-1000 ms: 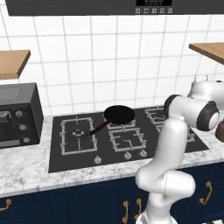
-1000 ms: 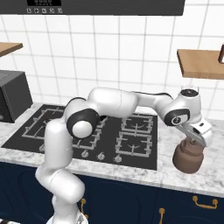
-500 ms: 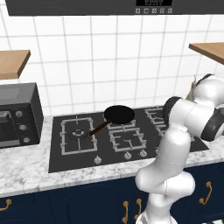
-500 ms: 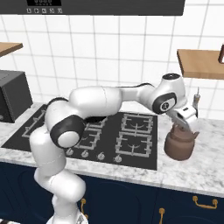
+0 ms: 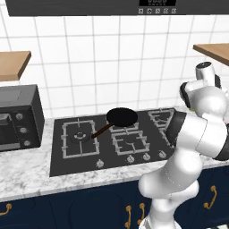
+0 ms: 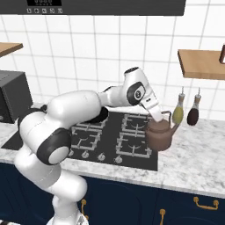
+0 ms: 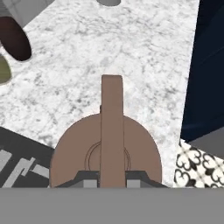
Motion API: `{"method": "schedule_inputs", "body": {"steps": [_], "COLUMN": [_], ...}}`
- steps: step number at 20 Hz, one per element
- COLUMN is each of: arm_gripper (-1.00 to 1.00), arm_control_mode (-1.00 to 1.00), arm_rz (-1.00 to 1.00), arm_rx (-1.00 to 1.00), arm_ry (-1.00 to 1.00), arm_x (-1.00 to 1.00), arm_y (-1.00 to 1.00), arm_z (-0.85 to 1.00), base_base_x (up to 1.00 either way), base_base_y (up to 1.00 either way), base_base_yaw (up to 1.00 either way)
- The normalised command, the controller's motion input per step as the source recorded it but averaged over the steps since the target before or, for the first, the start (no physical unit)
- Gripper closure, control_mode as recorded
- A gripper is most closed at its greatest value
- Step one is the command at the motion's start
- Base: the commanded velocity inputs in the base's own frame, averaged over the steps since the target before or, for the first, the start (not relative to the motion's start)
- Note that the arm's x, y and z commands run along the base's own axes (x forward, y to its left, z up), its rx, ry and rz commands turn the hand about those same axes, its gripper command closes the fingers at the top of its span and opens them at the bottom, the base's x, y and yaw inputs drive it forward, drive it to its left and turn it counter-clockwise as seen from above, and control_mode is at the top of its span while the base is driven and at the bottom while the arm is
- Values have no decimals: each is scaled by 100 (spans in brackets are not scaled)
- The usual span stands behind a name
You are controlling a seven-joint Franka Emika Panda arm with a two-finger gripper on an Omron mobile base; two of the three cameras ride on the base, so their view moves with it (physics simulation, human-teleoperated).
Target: Pick the kettle from the counter and place it on a stove burner. Then turn the burner on.
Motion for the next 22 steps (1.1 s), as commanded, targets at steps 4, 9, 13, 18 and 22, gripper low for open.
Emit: {"method": "schedule_inputs", "body": {"steps": [4, 9, 13, 18, 22], "arm_gripper": [100, 100, 100, 100, 100], "arm_control_mode": [-100, -100, -100, -100, -100], "arm_rz": [-11, -10, -7, -1, 0], "arm_rx": [0, 0, 6, 5, 0], "arm_ry": [0, 0, 0, 0, -5], "arm_x": [44, 46, 40, 15, 0], "arm_y": [60, 55, 47, 23, 0], "arm_z": [10, 0, -2, -14, -40], "base_base_x": [0, 0, 0, 0, 0], "base_base_y": [0, 0, 0, 0, 0], "base_base_yaw": [0, 0, 0, 0, 0]}}
